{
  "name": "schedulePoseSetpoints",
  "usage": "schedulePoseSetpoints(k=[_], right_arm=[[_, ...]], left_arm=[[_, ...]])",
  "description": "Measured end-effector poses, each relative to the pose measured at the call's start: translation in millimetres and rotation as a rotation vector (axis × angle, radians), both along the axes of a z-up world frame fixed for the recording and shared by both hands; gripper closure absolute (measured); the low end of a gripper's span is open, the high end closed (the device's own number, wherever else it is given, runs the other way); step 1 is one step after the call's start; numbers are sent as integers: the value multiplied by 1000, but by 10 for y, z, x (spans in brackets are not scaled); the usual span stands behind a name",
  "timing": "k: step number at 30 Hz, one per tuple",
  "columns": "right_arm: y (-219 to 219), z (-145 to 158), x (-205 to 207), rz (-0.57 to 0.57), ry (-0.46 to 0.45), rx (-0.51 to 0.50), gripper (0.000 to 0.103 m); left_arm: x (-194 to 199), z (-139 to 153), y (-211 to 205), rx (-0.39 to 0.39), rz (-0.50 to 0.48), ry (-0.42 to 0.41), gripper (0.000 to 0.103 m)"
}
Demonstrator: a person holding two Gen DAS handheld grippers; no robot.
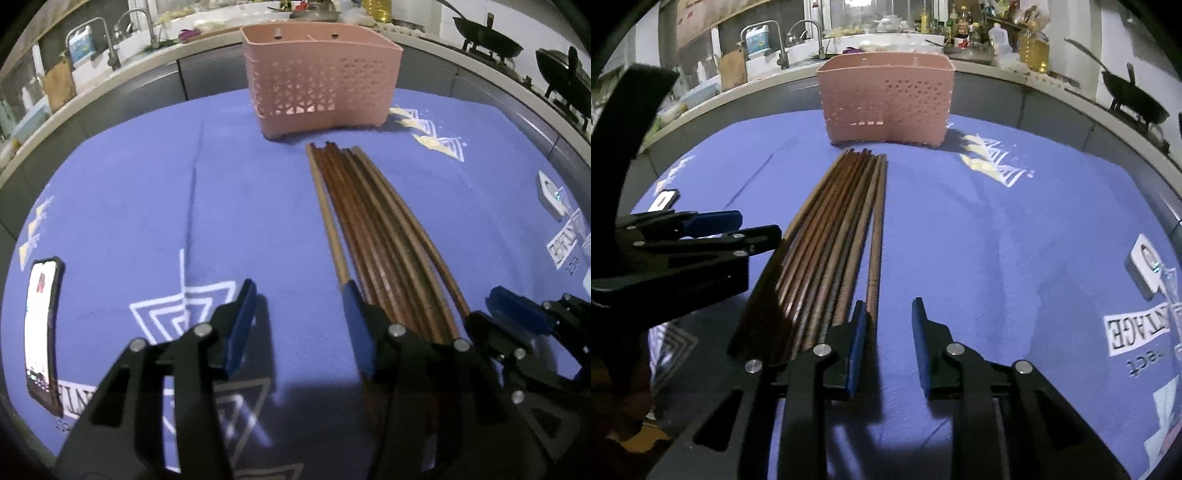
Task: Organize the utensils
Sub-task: 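Close the left gripper on one brown chopstick while the right gripper grasps another, then lift both held chopsticks upright and carry them above the pink basket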
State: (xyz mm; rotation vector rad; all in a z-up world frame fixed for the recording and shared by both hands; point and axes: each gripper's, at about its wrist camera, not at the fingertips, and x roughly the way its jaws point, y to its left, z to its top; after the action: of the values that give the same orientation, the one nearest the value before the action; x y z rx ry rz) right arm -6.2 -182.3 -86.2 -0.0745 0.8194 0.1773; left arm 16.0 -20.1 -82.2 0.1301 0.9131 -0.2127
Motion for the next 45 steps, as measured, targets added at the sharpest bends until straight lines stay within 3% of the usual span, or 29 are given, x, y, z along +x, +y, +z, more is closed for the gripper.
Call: schedulePoseSetpoints(k=[5, 6, 9, 14, 20, 21, 24, 28, 32, 33, 35, 36, 37, 41, 45], right_arm=[[28, -53, 35, 19, 25, -3, 78], [25, -48, 36, 19, 18, -1, 79], [-104, -37, 72, -16, 30, 18, 93], [-402, -35, 12, -90, 62, 75, 96], [-458, -67, -290, -61, 85, 98, 95], [-470, -64, -288, -52, 91, 107, 95], [-491, -27, -157, -27, 119, 125, 94], [-472, 26, 211, -15, 165, 158, 94], [-383, 91, 636, 23, 192, 130, 94], [-352, 115, 801, 31, 203, 119, 93], [-287, 160, 1124, 52, 225, 103, 92], [-267, 171, 1230, 57, 236, 96, 91], [-231, 189, 1365, 70, 255, 85, 91], [-171, 239, 1569, 115, 302, 88, 98], [-283, 605, 1293, 149, 151, 186, 98]], left_arm=[[28, -78, -108, 43, -28, 4, 57], [30, -88, -84, 23, -32, 4, 62], [44, -72, -35, 16, -36, -5, 96], [30, -76, 94, -7, -47, -8, 96], [-156, -84, 318, -5, -55, 17, 96], [-165, -82, 358, -15, -55, 31, 90], [-79, -61, 366, -33, -79, 49, 58], [193, -62, 250, 7, -90, 35, 56], [555, -39, 122, 45, -102, 25, 56], [648, -33, 87, 48, -109, 27, 57], [809, -14, 14, 37, -150, 25, 69], [862, -4, -19, 36, -165, 20, 88], [907, 2, -51, 33, -179, 20, 98], [952, 71, -136, 12, -214, 21, 99], [779, 565, 107, -143, -215, -74, 99]])
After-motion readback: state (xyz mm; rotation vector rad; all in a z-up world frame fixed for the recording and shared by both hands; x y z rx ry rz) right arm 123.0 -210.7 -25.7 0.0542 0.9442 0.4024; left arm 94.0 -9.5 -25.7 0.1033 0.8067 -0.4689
